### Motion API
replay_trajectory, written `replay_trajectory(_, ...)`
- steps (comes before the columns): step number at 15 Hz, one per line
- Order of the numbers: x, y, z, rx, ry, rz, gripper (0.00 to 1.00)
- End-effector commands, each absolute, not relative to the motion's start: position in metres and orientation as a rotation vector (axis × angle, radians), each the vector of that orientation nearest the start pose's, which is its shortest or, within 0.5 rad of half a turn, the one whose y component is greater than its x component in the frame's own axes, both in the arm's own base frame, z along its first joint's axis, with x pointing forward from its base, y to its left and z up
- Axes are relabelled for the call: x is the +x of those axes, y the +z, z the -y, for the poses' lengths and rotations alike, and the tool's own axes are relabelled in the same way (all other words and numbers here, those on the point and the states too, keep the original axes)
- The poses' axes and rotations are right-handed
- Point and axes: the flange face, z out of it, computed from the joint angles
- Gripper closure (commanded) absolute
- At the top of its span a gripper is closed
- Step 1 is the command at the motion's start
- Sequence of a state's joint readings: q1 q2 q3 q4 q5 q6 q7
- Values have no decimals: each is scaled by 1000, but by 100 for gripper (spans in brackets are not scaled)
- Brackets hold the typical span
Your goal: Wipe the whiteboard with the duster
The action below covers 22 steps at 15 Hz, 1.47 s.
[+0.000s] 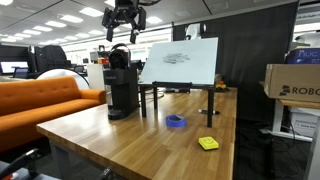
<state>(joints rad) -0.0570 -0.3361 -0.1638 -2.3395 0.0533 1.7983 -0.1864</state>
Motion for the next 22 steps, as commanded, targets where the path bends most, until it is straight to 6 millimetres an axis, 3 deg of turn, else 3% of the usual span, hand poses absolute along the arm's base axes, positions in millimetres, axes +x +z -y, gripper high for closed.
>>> replay_trajectory(1, 404, 426, 121, -2991, 206, -9, 0)
replay_trajectory(7, 397, 370, 199, -3021, 170, 18, 0)
replay_trajectory(13, 413, 306, 275, -3109, 151, -17, 0)
replay_trajectory(18, 442, 281, 307, -3183, 132, -31, 0)
replay_trajectory(22, 447, 282, 305, -3180, 131, -47, 0)
